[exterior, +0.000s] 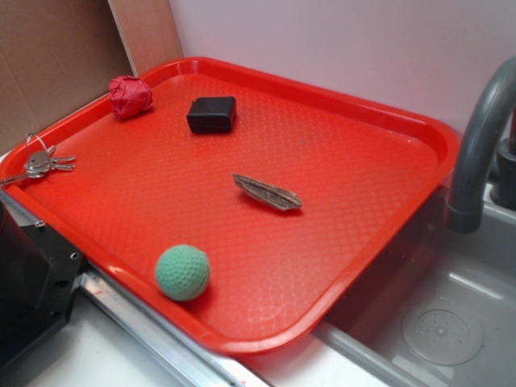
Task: Grab the silver keys.
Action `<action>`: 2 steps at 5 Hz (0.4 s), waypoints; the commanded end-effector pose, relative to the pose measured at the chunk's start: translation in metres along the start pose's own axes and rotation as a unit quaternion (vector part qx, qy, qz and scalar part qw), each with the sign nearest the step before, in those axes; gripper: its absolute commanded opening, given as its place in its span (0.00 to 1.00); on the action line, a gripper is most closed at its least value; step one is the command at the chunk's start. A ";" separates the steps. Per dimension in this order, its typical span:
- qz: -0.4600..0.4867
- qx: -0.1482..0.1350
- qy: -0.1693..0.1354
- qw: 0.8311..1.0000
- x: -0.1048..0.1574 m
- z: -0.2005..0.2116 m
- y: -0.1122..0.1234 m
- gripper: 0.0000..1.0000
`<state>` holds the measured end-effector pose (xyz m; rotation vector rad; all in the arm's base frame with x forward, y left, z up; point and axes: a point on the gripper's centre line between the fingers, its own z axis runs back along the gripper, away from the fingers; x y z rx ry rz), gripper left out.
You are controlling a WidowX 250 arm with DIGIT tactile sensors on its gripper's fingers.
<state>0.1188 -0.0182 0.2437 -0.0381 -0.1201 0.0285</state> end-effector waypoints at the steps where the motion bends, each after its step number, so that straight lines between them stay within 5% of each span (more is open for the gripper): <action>1: 0.000 0.000 0.000 1.000 0.000 0.000 0.000 1.00; 2: 0.093 0.018 0.014 0.995 0.002 -0.024 0.025 1.00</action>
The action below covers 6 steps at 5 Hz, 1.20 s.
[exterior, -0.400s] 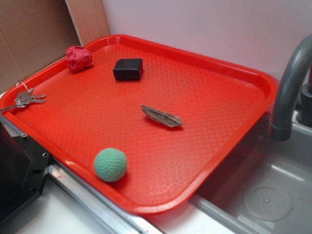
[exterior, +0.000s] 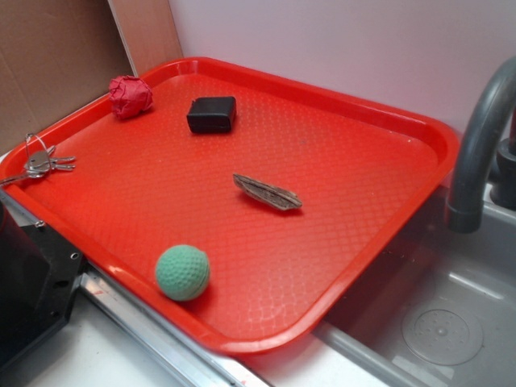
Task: Grab the silver keys.
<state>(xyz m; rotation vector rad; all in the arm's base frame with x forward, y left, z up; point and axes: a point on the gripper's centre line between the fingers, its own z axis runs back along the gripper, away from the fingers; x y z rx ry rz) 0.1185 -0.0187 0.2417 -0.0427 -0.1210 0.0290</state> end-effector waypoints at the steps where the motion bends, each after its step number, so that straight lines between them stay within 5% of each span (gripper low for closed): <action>1: 0.158 0.013 0.021 0.987 0.005 -0.043 0.046 1.00; 4: 0.360 0.098 0.004 0.928 -0.005 -0.101 0.110 1.00; 5: 0.376 0.085 0.021 0.922 -0.023 -0.111 0.127 1.00; 6: 0.384 0.105 0.031 0.917 -0.035 -0.129 0.143 1.00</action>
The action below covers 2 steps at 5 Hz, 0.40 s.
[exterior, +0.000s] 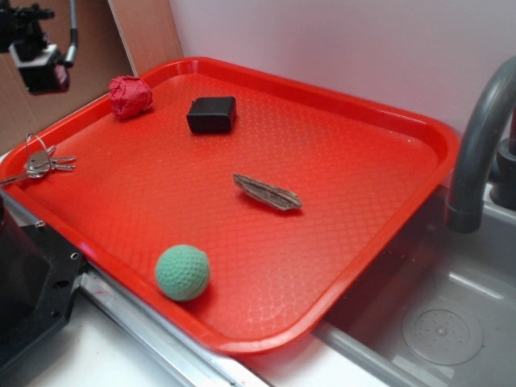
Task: Grab the silver keys.
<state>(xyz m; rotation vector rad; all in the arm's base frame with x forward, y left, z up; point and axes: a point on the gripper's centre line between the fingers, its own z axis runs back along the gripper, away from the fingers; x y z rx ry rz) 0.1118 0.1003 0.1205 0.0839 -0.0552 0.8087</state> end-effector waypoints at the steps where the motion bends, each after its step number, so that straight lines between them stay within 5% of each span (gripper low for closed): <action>1: -0.033 0.002 -0.025 0.999 0.020 -0.036 0.018 1.00; 2: -0.059 0.009 -0.038 0.997 0.038 -0.051 0.007 1.00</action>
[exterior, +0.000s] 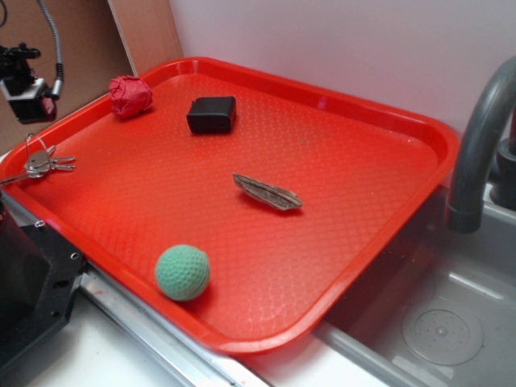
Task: Grab the silver keys.
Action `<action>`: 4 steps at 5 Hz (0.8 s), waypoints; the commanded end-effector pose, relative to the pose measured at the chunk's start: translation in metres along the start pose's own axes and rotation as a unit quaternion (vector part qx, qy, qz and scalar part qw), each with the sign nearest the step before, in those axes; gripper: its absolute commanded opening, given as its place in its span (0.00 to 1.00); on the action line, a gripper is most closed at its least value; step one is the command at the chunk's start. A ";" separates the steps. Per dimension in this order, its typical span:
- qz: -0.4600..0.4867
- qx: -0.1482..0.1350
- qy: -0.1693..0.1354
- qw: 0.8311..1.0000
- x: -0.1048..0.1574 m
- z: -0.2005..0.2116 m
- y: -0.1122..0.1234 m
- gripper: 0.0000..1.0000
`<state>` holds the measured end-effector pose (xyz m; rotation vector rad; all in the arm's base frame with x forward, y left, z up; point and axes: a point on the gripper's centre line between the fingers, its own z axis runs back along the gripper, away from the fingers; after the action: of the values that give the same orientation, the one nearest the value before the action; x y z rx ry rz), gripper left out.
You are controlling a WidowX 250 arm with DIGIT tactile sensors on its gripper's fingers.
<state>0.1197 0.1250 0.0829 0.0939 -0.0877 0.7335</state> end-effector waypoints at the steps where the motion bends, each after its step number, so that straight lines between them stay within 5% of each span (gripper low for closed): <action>1: -0.016 0.023 -0.016 0.999 0.023 -0.023 -0.004 1.00; 2: 0.007 0.021 0.007 1.000 0.016 -0.035 0.000 1.00; 3: 0.021 0.028 0.022 0.999 0.012 -0.035 -0.008 0.00; 4: 0.020 0.036 0.038 0.998 0.008 -0.043 -0.010 0.00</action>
<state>0.1382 0.1263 0.0374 0.1245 0.0124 0.7860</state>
